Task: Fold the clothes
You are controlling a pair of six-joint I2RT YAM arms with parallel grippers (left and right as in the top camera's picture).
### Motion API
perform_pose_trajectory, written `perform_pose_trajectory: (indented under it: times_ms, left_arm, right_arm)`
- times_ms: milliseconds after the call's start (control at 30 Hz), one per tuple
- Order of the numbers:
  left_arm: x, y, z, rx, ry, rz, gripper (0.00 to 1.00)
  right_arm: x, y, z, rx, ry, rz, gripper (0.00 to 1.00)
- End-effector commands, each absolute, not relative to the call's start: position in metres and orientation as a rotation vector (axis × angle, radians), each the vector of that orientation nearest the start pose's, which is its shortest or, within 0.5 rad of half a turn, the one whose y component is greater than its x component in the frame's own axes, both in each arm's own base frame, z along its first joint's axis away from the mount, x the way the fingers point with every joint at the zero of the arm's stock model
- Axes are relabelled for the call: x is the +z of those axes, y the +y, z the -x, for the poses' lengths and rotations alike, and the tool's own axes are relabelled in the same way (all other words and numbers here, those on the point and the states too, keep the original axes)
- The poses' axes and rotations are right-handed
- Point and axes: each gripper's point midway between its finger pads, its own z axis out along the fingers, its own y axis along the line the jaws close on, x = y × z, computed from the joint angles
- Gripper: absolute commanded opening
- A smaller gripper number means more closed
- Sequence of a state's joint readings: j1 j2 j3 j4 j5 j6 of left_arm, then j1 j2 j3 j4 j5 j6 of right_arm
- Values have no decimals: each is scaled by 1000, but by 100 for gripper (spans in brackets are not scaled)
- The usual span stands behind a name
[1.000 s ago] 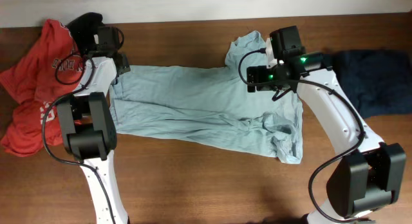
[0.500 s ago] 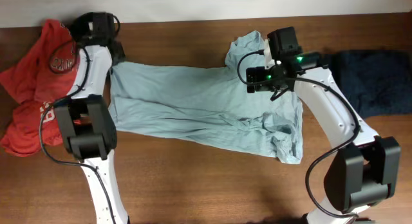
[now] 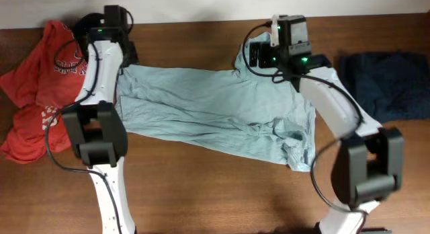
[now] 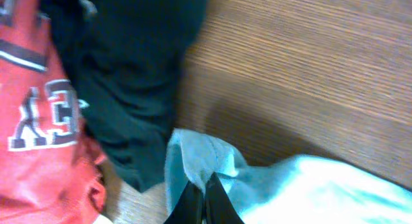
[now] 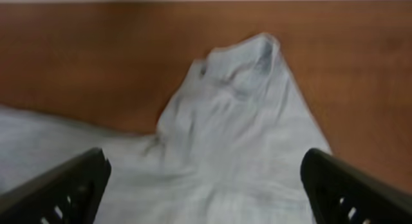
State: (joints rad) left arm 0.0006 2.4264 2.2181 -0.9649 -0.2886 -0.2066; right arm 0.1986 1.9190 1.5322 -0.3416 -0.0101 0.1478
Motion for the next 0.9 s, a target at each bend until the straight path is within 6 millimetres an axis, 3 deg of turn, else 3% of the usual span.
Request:
perform_pose_trajectory:
  times_ms: [0,200,333,600,867]
  left_arm:
    - [75,25,-567,324,2679,301,1]
    - [74,0,-566,313,2688,242,1]
    - [73,-8,-564,295,2703,223,1]
    - [71,-9,-561,288,2719,219,1]
    - [71,-10,-561,288,2719,218,1]
  right_arm:
    - [130,87,-561,66,2272,-61,94]
    - [93,73,-595,235,2187,-342,89]
    - [84,69,-612,384,2139,-432,88]
    - [67,73,-642,465,2177,-435,85]
    - [60,71,-645,452,2190,-458,70]
